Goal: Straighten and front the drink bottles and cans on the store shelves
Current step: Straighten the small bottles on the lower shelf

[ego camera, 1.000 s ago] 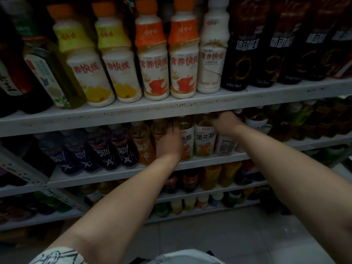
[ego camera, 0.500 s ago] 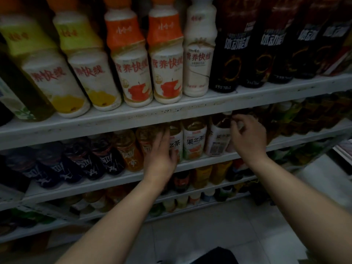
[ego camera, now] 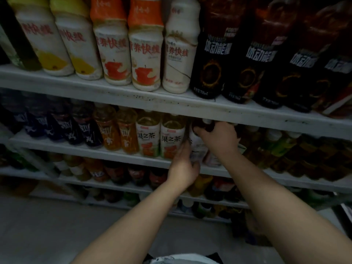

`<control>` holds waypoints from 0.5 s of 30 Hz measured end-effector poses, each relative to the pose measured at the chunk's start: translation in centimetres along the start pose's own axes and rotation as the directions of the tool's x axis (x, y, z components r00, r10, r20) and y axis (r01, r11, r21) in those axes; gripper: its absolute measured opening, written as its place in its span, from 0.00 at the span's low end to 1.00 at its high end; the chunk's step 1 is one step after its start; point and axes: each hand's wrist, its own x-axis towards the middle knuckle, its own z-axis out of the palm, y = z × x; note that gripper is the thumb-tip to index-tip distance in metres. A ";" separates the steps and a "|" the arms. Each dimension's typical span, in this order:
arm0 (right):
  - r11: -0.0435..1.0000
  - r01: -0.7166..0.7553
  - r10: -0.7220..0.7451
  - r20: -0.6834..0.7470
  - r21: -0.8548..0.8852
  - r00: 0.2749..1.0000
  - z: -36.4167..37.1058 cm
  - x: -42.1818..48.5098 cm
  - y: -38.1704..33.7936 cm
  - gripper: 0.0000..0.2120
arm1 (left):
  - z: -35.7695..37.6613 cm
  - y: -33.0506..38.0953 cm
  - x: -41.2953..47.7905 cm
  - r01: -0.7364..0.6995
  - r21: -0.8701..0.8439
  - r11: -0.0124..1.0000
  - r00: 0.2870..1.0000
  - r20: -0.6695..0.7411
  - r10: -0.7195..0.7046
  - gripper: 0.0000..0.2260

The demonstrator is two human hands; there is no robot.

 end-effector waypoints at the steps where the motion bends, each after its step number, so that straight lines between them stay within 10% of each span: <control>1: 0.998 0.008 -0.013 0.065 0.068 0.998 -0.2 0.1 0.2 0.17 | 0.4 0.3 -0.2 0.010 -0.004 1.000 1.000 -0.011 -0.010 0.30; 6: 0.905 -0.113 0.004 0.256 0.409 0.967 -1.4 0.9 0.9 0.20 | 3.0 1.6 -1.9 0.144 0.092 0.985 0.985 0.087 -0.152 0.35; 15: 0.981 0.033 -0.086 0.279 0.191 0.956 -0.8 1.6 1.6 0.22 | 1.5 1.0 -1.8 -0.090 0.261 0.961 0.974 0.223 0.030 0.25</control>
